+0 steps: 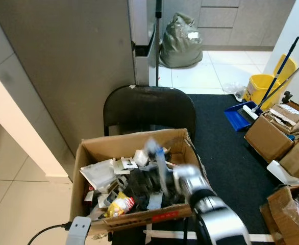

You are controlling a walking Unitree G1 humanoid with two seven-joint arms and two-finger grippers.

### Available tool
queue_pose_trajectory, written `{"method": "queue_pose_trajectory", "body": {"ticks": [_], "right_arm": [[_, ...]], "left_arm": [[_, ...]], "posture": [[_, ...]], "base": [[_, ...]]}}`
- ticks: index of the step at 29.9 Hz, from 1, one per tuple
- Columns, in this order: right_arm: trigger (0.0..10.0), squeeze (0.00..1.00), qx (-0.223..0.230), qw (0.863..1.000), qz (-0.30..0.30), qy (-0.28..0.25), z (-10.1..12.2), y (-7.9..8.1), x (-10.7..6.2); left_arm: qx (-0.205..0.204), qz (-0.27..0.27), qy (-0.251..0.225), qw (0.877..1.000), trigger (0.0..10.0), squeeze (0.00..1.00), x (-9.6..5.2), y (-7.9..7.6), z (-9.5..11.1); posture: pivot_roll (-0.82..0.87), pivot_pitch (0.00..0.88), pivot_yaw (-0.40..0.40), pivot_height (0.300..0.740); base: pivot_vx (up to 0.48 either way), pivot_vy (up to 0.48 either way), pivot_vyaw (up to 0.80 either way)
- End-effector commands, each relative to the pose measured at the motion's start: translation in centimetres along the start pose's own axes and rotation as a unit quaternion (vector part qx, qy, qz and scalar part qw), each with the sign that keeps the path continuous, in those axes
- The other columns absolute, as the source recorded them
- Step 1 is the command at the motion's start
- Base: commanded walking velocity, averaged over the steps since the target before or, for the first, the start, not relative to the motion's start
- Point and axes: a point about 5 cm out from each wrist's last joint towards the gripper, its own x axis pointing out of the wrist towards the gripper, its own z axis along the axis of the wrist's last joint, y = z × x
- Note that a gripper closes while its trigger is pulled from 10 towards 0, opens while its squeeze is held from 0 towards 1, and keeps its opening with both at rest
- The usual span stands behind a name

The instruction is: Picking trash to rubbish bin

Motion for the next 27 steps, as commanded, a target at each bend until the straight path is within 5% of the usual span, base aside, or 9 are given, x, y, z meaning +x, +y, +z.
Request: {"method": "queue_pose_trajectory", "body": {"ticks": [1,16,20,23,27], "right_arm": [[10.0,0.0,-0.009,1.0,-0.002,0.002,0.4,-0.1,0.1],[10.0,0.0,0.033,0.998,0.003,0.056,-3.2,0.8,0.1],[10.0,0.0,0.005,0.991,-0.073,0.111,-4.5,0.2,-0.3],[10.0,0.0,-0.022,0.963,-0.237,0.129,-5.1,-1.3,-1.0],[10.0,0.0,-0.009,0.942,-0.293,0.162,-6.8,-1.3,-1.4]], "left_arm": [[-0.004,-0.008,0.032,0.999,10.0,0.0,-0.2,-0.4,-1.6],[0.004,-0.007,0.032,0.999,10.0,0.0,-0.2,-0.2,-1.5],[0.002,-0.008,0.032,0.999,10.0,0.0,-0.2,-0.3,-1.6],[0.002,-0.006,0.031,1.0,10.0,0.0,-0.2,-0.3,-1.5],[0.004,-0.006,0.029,1.0,10.0,0.0,-0.2,-0.3,-1.4]], "posture": [[0.05,0.039,0.003,0.74],[0.04,0.049,0.021,0.74],[0.04,0.051,0.018,0.74],[0.04,0.05,0.017,0.74],[0.04,0.046,0.014,0.74]], "base": [[-0.48,0.0,0.0],[-0.456,0.0,0.0],[-0.37,0.0,0.0],[-0.109,0.0,0.0],[0.0,0.0,0.0]]}}
